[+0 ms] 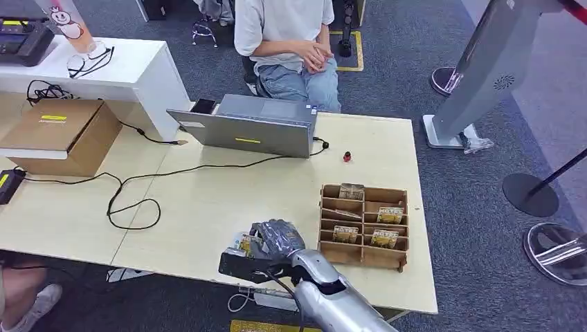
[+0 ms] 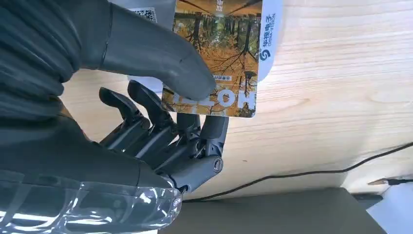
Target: Pass the card to the sensor for recognition and then transmit it.
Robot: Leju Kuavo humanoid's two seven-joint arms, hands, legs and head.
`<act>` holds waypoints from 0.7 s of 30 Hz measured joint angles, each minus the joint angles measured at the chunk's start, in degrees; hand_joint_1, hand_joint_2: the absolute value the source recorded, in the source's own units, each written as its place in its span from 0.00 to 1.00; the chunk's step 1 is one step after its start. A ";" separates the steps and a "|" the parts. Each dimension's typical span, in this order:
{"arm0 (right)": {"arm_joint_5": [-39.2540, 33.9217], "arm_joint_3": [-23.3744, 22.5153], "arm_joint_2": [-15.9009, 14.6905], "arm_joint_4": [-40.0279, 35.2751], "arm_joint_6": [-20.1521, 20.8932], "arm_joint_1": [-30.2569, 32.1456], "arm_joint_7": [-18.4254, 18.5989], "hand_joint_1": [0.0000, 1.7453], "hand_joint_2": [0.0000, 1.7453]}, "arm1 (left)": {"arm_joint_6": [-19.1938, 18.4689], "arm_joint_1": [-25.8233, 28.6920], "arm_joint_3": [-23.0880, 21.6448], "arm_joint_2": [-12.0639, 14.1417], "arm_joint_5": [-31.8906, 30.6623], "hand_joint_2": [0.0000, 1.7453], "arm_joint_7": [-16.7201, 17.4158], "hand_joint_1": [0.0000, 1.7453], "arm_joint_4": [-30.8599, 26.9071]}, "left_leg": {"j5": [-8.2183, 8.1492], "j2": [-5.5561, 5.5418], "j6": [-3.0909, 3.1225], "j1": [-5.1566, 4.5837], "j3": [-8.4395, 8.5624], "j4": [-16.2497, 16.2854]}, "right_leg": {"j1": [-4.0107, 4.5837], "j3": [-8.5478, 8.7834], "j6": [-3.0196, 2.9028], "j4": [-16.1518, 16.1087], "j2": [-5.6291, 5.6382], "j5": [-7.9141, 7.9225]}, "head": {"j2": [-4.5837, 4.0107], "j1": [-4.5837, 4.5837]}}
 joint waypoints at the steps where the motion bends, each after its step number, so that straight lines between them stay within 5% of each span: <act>1: 0.33 0.00 0.06 0.26 0.00 -0.14 0.09 1.00 1.00 | -0.02 -0.01 0.00 0.00 0.06 0.00 0.05 0.00 0.00 | 0.00 0.00 0.00 0.00 0.00 0.00 | 0.00 0.00 0.00 0.00 0.00 0.00 | 0.00 0.00; 21: 1.36 0.00 2.25 4.57 -0.02 -1.52 0.76 1.00 1.00 | -0.17 -0.06 0.00 -0.26 0.61 0.00 0.46 0.00 -0.02 | 0.00 0.00 0.00 0.00 0.01 0.00 | 0.00 0.00 -0.03 0.00 0.00 0.02 | 0.00 0.00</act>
